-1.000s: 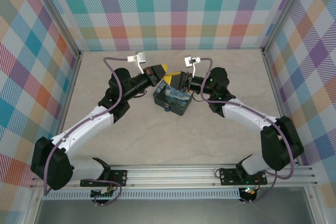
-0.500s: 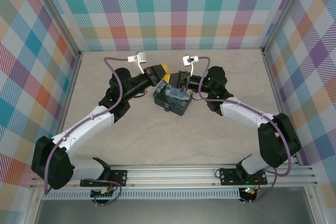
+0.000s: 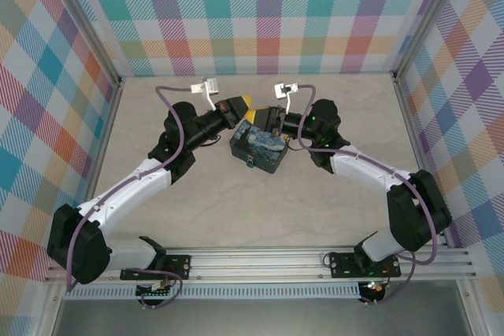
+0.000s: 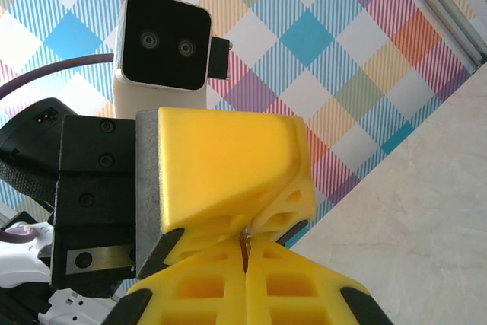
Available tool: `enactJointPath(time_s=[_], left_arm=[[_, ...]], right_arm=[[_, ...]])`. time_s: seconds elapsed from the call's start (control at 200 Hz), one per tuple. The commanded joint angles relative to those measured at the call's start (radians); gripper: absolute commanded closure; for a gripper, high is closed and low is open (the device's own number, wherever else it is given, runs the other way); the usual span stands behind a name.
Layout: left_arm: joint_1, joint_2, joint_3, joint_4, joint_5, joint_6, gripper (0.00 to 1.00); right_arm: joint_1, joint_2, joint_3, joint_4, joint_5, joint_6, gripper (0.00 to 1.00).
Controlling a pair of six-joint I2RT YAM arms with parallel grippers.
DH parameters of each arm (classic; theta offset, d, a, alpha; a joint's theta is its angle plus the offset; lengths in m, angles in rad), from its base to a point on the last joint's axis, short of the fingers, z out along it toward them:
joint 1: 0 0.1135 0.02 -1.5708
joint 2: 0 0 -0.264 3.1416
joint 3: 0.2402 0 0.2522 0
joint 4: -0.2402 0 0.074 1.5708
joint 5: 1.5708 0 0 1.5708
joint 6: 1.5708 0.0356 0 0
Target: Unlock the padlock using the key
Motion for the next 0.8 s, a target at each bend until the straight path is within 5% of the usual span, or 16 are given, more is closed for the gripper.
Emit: enactJointPath(time_s=[0.0, 0.145, 0.3, 0.58, 0.795], left_arm=[[-0.011, -0.02, 0.004, 0.051, -0.013, 0.005, 1.0], [-0.009, -0.051, 0.01, -0.015, -0.04, 0.048, 0.7], [0.001, -0.139, 0.021, -0.196, -0.136, 0.175, 0.51], [0.055, -0.219, -0.118, -0.389, -0.142, 0.187, 0.41], [0.144, -0.144, -0.314, -0.306, 0.028, 0.083, 0.43]], right_arm=[[0.005, -0.032, -0.017, -0.032, 0.029, -0.038, 1.0], [0.002, -0.068, -0.021, -0.162, 0.056, -0.103, 1.0], [0.001, -0.128, -0.047, -0.347, 0.093, -0.222, 1.0], [0.001, -0.152, -0.075, -0.64, 0.168, -0.408, 0.99], [-0.002, -0.072, -0.047, -0.754, 0.226, -0.473, 0.98]])
